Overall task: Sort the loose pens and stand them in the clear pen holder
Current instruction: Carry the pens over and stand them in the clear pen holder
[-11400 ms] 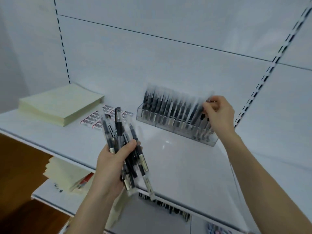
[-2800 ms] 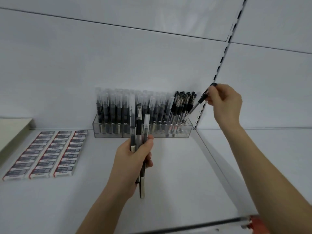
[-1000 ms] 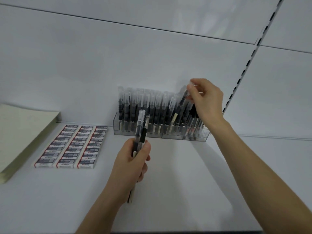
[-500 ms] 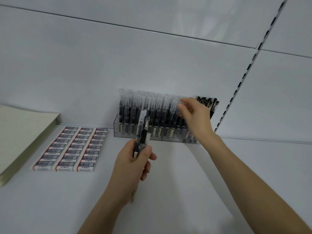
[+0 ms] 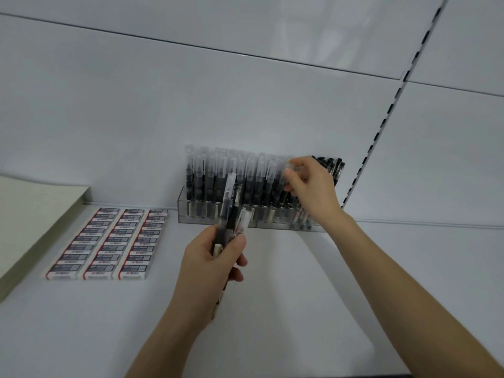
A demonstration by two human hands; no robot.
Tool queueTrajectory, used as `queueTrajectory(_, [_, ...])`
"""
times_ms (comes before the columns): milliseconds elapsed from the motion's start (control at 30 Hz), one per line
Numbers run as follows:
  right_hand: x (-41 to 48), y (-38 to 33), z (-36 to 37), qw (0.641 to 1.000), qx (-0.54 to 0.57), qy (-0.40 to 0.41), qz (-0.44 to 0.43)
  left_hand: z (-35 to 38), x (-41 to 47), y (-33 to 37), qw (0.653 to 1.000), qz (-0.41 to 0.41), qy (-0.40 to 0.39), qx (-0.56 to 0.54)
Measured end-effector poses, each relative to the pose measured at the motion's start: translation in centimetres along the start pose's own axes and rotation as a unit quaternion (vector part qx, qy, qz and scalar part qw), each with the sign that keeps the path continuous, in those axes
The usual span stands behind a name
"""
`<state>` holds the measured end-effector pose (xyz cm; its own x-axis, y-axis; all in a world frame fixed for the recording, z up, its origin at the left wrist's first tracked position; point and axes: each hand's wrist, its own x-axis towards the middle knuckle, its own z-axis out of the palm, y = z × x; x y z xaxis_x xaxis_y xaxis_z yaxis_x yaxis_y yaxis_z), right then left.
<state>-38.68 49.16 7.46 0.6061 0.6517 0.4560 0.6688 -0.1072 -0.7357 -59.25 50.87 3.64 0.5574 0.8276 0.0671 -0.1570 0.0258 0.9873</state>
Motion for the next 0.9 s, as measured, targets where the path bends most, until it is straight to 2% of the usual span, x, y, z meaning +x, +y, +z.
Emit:
queueTrajectory(100, [-0.9, 0.1, -0.3, 0.998, 0.01, 0.056, 0.005, -0.1, -0.1, 0.3, 1.0, 0.011, 0.003, -0.02])
queueTrajectory(200, [-2.7, -0.7, -0.7, 0.988, 0.117, 0.102, 0.005, -0.1, -0.2, 0.5, 0.999, 0.012, 0.003, -0.043])
queueTrajectory(233, [-3.3, -1.3, -0.8, 0.984, 0.156, 0.083, 0.012, 0.0, -0.2, 0.5, 0.999, 0.01, 0.001, -0.049])
queueTrajectory(300, [-4.7, -2.6, -1.0, 0.976, 0.214, -0.007, 0.033, 0.2, -0.3, 0.6, 0.998, 0.006, -0.008, -0.058])
queueTrajectory(400, [-6.5, -4.1, -1.0, 0.96, 0.235, -0.146, 0.038, 0.7, -0.4, 0.6, 0.997, 0.004, -0.021, -0.071])
queueTrajectory(667, [-7.0, -4.3, -0.7, 0.951, 0.252, -0.167, 0.061, 0.8, -0.3, 0.5, 0.996, 0.005, -0.027, -0.083])
queueTrajectory(767, [-6.0, -4.1, -2.1, 0.952, 0.269, -0.124, 0.077, 0.5, -0.2, 0.1, 0.997, -0.001, -0.015, -0.071])
queueTrajectory(900, [-3.3, -2.7, -4.8, 0.965, 0.244, 0.036, 0.086, -0.3, -0.1, -0.5, 0.999, 0.005, 0.032, -0.017])
